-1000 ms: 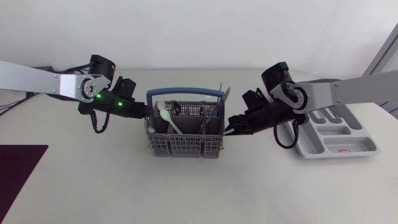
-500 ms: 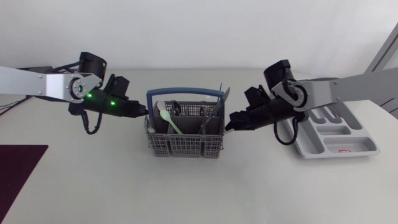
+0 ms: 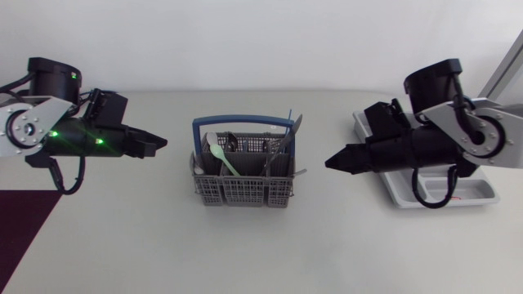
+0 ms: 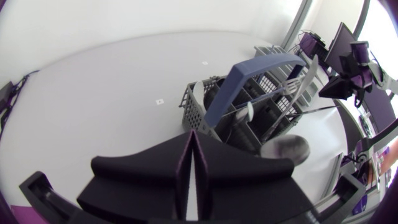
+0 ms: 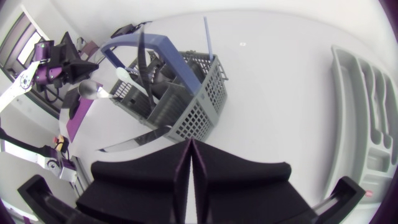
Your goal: Unload the cutlery basket into the drawer organizer.
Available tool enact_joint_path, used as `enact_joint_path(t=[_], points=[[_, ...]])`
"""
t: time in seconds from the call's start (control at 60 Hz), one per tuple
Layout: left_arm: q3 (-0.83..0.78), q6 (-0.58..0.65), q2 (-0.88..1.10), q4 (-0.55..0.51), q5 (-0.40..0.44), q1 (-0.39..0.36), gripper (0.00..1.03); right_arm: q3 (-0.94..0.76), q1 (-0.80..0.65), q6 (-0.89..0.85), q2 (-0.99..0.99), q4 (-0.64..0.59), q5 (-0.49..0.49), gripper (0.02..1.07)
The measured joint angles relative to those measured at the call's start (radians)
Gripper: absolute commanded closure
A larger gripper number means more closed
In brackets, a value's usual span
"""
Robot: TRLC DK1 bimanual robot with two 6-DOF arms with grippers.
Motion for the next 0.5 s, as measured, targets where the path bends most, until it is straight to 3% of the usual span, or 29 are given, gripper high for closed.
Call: enact_joint_path(t=[0.2, 0.5], points=[[-0.079, 0.04, -0.193, -0.027, 0.0, -0.034, 0.92, -0.004, 0.018, -0.005, -0.157, -0.086, 0.035, 0.96], [-0.103, 0.071, -0.333, -0.07, 0.0, -0.085, 0.85, -0.002, 0.149, -0.015, -0.242, -0.136, 0.101, 0.82]])
